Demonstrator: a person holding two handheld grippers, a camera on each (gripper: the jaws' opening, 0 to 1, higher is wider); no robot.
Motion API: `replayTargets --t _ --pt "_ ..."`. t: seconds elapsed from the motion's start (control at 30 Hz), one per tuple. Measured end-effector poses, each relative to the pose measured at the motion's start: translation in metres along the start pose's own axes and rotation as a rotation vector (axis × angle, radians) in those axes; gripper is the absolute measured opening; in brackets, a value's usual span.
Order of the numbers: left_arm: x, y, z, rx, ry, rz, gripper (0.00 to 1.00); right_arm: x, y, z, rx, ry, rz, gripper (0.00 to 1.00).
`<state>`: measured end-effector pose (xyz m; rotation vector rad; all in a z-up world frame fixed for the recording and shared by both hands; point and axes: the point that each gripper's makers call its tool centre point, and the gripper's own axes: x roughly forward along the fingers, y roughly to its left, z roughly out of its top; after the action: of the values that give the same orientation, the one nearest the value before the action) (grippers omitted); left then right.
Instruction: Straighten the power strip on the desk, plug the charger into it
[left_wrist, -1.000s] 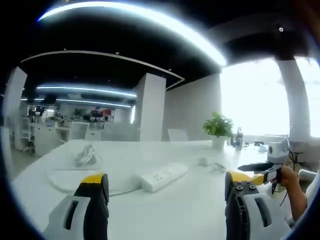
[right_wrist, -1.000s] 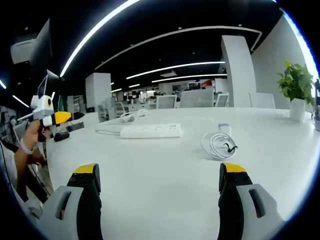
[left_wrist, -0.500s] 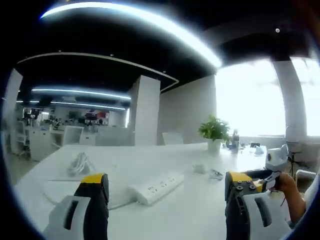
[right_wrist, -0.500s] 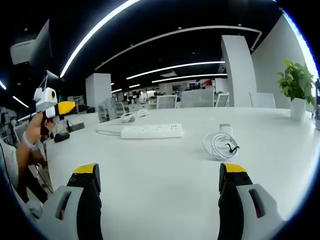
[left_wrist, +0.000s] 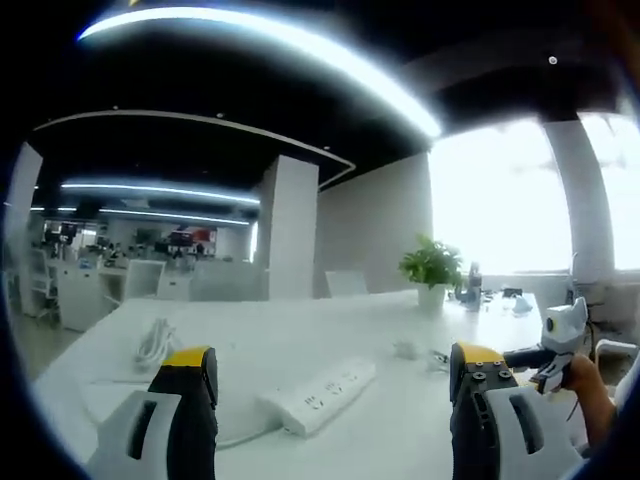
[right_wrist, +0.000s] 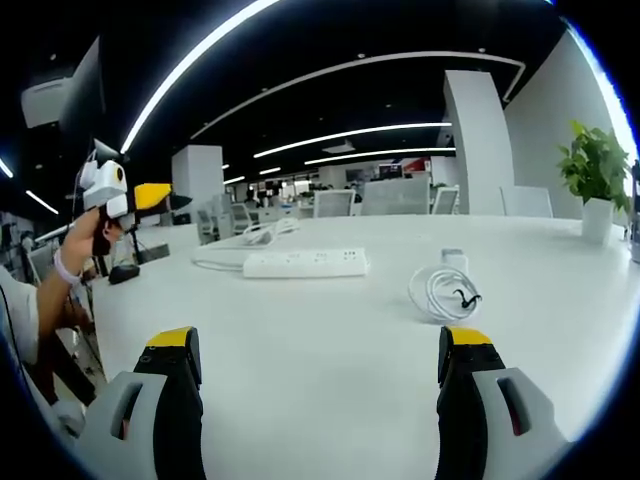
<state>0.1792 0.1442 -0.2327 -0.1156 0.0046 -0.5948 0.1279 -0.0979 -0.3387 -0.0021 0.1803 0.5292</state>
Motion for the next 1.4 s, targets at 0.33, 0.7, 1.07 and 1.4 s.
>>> replayTargets --t 0.33,0.7,1.07,1.4 --pt "0.014 0.006 0.005 -0.002 0.002 -0.007 0.99 0.0 0.001 0.002 0.002 -0.003 -0.002 0.98" --pt "0.03 0.017 0.003 0.015 0.014 0.015 0.99 0.0 0.001 0.005 0.005 -0.009 0.001 0.98" --pt "0.048 0.021 -0.003 0.044 0.035 0.025 0.99 -0.002 -0.001 0.006 0.01 -0.014 -0.008 0.98" --pt "0.063 0.027 -0.012 0.04 0.066 0.021 0.99 -0.003 -0.004 0.004 0.007 -0.009 -0.021 0.98"
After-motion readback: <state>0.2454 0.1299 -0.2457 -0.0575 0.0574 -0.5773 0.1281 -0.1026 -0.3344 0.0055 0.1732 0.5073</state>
